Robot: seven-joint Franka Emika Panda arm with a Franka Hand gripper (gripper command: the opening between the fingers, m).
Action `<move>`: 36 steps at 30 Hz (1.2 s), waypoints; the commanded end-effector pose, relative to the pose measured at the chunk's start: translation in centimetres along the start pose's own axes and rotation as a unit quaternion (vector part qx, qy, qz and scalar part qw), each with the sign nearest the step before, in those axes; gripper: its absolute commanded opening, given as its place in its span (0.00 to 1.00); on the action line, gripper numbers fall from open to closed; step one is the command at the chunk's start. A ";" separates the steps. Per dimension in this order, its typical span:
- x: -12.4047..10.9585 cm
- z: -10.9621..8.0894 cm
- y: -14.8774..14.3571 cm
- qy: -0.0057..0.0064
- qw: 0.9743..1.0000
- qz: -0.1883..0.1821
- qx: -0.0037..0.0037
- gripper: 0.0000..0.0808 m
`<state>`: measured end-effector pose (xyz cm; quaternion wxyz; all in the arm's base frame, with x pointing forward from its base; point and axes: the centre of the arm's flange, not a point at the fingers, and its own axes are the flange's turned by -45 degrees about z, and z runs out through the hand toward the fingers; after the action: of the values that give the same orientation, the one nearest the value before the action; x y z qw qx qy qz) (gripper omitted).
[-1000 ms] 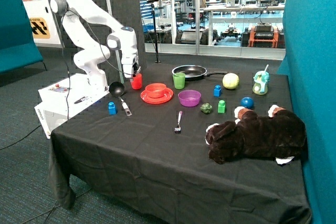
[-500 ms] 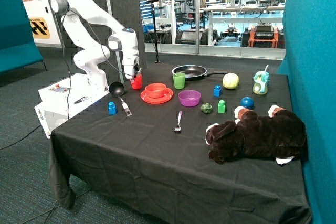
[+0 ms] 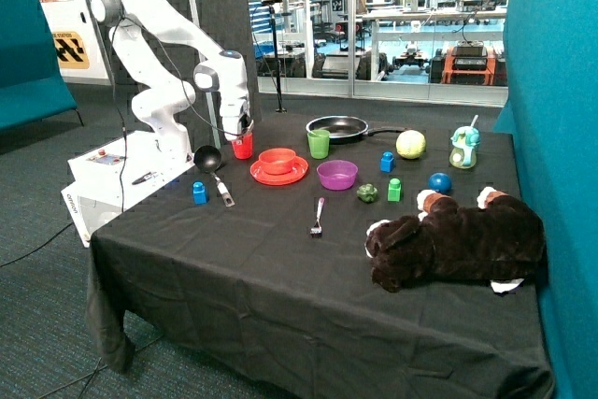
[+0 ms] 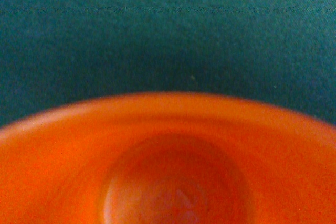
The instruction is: Place the bowl on the plate and the cup in the bowl matching the color
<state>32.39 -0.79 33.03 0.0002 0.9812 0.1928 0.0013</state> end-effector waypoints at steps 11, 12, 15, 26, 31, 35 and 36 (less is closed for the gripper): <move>0.1 0.0 -0.2 -0.001 1.000 0.002 0.000 0.00; 0.1 0.0 -0.1 -0.001 1.000 0.002 0.000 0.00; 0.0 0.0 0.0 -0.001 1.000 0.003 0.000 0.00; -0.2 0.0 0.2 -0.001 1.000 0.004 0.000 0.00; -0.1 -0.3 0.1 -0.001 1.000 0.000 0.000 0.00; 0.4 -0.8 0.2 -0.001 1.000 -0.003 0.000 0.00; 0.6 -1.0 0.2 -0.001 1.000 -0.003 0.000 0.00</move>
<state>32.54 -0.81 33.17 0.0004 0.9816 0.1912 0.0017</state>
